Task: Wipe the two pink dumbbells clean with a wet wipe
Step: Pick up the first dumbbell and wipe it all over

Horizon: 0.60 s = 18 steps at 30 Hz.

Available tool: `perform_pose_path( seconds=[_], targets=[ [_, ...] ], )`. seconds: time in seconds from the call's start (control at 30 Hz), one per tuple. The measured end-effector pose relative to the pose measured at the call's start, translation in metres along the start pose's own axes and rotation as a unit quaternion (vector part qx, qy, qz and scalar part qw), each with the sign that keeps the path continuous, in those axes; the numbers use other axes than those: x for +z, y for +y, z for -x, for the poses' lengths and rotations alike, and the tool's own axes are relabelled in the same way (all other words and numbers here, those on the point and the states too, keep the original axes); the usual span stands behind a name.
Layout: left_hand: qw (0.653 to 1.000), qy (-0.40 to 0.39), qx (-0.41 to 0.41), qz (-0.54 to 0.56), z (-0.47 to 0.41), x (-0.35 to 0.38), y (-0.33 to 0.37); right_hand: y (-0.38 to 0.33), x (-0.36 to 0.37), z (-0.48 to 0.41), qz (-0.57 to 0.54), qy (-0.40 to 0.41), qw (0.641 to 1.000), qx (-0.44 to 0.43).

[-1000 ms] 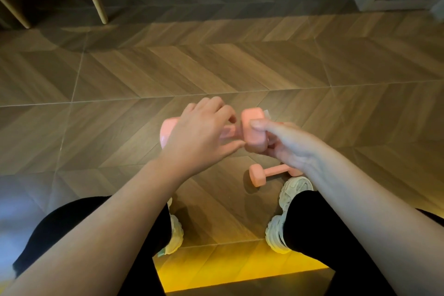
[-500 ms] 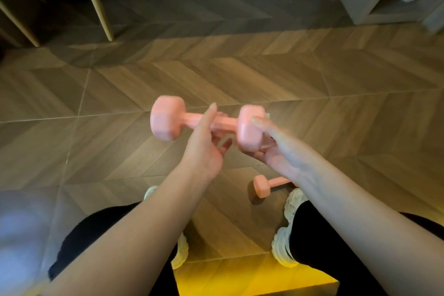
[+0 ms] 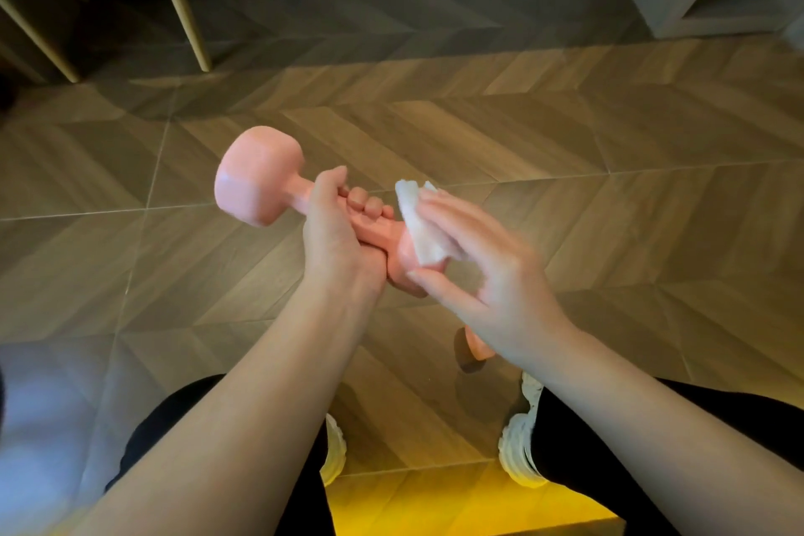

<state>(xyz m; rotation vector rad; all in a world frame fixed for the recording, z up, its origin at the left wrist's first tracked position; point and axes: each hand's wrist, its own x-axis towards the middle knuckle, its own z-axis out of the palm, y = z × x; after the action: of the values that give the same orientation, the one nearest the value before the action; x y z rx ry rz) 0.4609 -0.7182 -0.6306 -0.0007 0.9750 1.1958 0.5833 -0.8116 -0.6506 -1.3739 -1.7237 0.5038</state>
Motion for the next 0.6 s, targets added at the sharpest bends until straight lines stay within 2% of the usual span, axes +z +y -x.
perform_pose_path(
  seconds=[0.1,0.17,0.23,0.3,0.33,0.4,0.43,0.47,0.6],
  targets=[
    [1.0,0.002,-0.006,0.001,0.0,-0.001,0.002,-0.002,-0.003,0.001,0.046,-0.029,0.996,-0.069],
    [1.0,0.006,-0.001,-0.003,0.0,-0.001,0.002,-0.006,-0.003,0.001,-0.011,-0.041,0.997,-0.069],
    [1.0,0.003,0.002,0.005,0.001,-0.001,0.003,-0.009,-0.005,-0.003,-0.133,-0.013,0.991,0.005],
    [1.0,-0.007,-0.002,0.008,0.002,-0.001,0.003,-0.009,-0.011,-0.01,-0.221,0.03,0.964,0.147],
    [1.0,-0.012,-0.003,0.004,0.002,-0.001,0.003,-0.008,-0.013,-0.013,-0.257,0.027,0.938,0.232],
    [1.0,-0.02,0.0,-0.007,0.002,-0.002,0.001,-0.002,-0.013,-0.016,-0.332,-0.053,0.866,0.371],
    [1.0,-0.024,0.0,-0.014,0.002,-0.002,0.0,0.001,-0.011,-0.015,-0.348,-0.097,0.844,0.396],
    [0.999,-0.031,0.0,-0.023,0.003,-0.002,-0.002,0.005,-0.009,-0.014,-0.35,-0.124,0.837,0.401],
    [0.996,-0.081,0.011,-0.045,0.002,0.0,-0.004,0.014,-0.011,-0.016,-0.388,-0.111,0.83,0.384]
  ],
)
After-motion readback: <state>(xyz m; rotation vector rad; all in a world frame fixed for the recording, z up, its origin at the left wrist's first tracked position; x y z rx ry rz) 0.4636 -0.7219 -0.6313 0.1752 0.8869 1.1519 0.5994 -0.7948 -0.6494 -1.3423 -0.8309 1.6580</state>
